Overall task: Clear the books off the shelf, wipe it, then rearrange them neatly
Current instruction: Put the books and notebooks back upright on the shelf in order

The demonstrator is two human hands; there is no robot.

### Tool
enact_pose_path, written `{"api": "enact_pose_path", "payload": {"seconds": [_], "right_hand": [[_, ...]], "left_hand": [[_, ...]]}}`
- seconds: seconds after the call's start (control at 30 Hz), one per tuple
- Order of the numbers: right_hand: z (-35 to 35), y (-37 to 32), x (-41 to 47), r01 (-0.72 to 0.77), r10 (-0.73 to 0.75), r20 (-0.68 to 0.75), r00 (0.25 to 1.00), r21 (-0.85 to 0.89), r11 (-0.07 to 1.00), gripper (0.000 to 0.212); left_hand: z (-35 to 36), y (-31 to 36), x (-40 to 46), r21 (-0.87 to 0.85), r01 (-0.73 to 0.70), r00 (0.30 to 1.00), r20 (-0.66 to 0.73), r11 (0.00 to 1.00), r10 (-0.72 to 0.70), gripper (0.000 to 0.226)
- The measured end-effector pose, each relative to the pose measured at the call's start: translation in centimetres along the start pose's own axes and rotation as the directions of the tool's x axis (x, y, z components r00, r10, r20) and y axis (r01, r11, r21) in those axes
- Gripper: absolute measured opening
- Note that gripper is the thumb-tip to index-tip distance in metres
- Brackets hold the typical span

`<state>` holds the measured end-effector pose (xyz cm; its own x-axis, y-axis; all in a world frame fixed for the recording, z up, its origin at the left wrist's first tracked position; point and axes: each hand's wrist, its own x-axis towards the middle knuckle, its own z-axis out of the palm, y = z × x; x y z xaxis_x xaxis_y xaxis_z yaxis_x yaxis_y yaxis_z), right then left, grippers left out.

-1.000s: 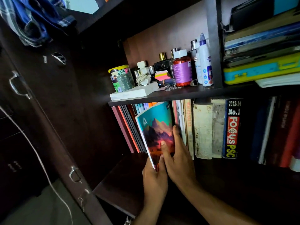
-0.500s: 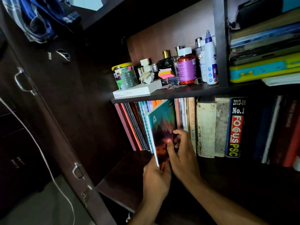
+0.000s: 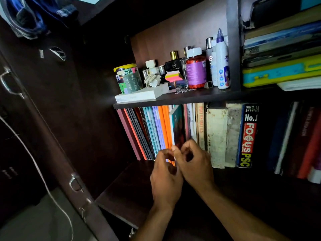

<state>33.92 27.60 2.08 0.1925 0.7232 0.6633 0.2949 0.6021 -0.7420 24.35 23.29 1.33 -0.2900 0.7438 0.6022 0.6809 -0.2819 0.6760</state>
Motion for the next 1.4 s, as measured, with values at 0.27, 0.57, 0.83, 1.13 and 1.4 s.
{"api": "enact_pose_path", "payload": {"seconds": [0.27, 0.57, 0.83, 1.13, 1.4], "right_hand": [[-0.2, 1.8, 0.7, -0.007, 0.013, 0.064, 0.998, -0.083, 0.997, 0.016], [-0.4, 1.3, 0.4, 0.034, -0.016, 0.124, 0.992, -0.144, 0.989, 0.016], [-7.1, -4.0, -4.7, -0.143, 0.145, 0.066, 0.987, -0.029, 0.989, 0.015], [-27.6, -16.9, -12.6, -0.229, 0.236, 0.022, 0.972, -0.175, 0.958, 0.024], [-47.4, -26.0, -24.3, -0.432, 0.323, -0.301, 0.897, -0.443, 0.786, 0.018]], "left_hand": [[2.7, 0.6, 4.2, -0.001, 0.014, 0.999, 0.047, 1.000, -0.014, 0.016], [2.4, -0.1, 3.1, 0.034, 0.090, 0.992, 0.091, 0.995, -0.093, 0.010], [-3.0, 6.6, 1.8, -0.041, -0.017, 0.954, 0.300, 0.999, 0.028, 0.043], [-6.5, 23.0, -12.6, -0.439, 0.256, 0.799, 0.597, 0.862, 0.067, 0.045], [-4.9, 39.1, -28.4, -0.570, 0.310, 0.385, 0.807, 0.761, 0.448, 0.055]]}}
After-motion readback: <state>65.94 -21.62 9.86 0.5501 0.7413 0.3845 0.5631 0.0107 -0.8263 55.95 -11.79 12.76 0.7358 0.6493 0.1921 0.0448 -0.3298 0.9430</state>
